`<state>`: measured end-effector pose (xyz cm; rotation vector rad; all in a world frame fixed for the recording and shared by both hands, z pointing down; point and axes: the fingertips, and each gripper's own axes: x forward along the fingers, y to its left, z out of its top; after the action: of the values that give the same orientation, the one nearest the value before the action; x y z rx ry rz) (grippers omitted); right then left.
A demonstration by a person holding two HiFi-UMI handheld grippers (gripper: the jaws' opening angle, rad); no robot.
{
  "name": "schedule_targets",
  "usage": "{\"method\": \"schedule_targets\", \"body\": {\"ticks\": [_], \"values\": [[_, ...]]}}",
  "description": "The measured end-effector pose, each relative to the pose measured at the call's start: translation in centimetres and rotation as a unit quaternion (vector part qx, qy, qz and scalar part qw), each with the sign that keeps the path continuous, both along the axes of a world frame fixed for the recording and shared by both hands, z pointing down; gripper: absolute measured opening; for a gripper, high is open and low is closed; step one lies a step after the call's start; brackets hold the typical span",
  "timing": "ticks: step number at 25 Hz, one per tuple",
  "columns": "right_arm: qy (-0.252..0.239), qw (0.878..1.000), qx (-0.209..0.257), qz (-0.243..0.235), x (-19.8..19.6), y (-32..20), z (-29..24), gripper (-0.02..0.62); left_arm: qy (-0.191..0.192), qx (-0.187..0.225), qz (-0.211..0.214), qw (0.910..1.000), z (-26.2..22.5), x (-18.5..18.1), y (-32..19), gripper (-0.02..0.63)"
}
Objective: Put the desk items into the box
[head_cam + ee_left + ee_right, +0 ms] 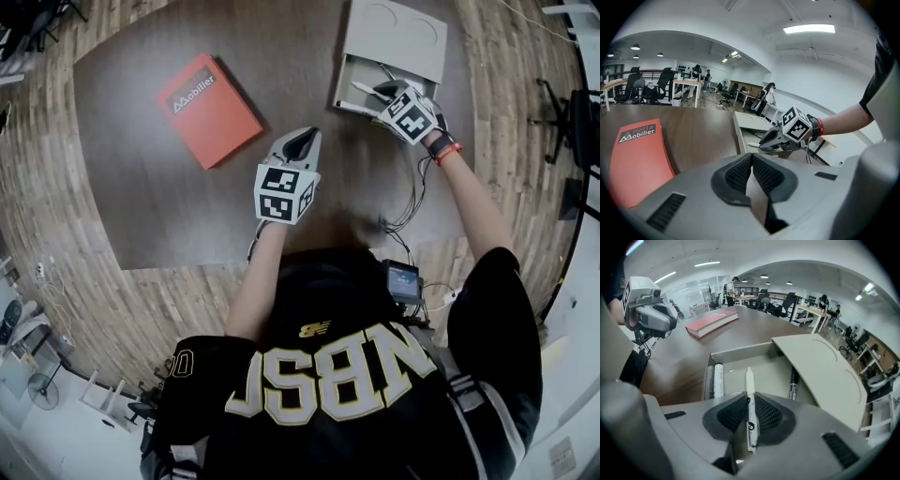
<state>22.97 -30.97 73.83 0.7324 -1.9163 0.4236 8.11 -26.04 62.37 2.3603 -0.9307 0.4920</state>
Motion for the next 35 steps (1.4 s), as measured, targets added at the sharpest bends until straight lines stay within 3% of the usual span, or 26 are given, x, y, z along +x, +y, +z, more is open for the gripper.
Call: {"method": "schedule_targets", "body": {"ticks": [3,7,10,14,19,29,35], "values": [[-0.011,1.0,-0.007,0.019,0.2,0.1,-0.2,0.123,0.001,-0.001,0.0,1.0,-0.2,0.2,0.3,0.026],[-0.031,0.998,0.021,0.043,0.0,-1.1,-2.1,0.126,0.007,0.016,-0.007,0.9998,-1.2,0.1,-0.2,0.026],[-0.072,0.992,0.053,0.089,-0.6,-1.6,-5.1,0.129,0.014,0.031,-0.016,0.9993,-2.4,-0.3,-0.5,0.026],[-0.125,0.975,0.1,0.154,-1.1,-0.8,-9.9,0.129,0.029,0.051,-0.032,0.9978,-4.4,-0.9,-0.6,0.026],[-0.175,0.953,0.156,0.192,-2.4,1.1,-15.8,0.127,0.049,0.092,-0.056,0.993,-8.2,-1.5,-1.3,0.026],[-0.274,0.894,0.237,0.265,-4.4,6.1,-25.6,0.119,0.098,0.174,-0.083,0.9764,-18.3,-2.6,0.1,0.026],[-0.283,0.879,0.275,0.265,-6.5,9.0,-28.6,0.093,0.091,0.229,-0.092,0.9648,-22.4,-2.9,2.8,0.026]]}}
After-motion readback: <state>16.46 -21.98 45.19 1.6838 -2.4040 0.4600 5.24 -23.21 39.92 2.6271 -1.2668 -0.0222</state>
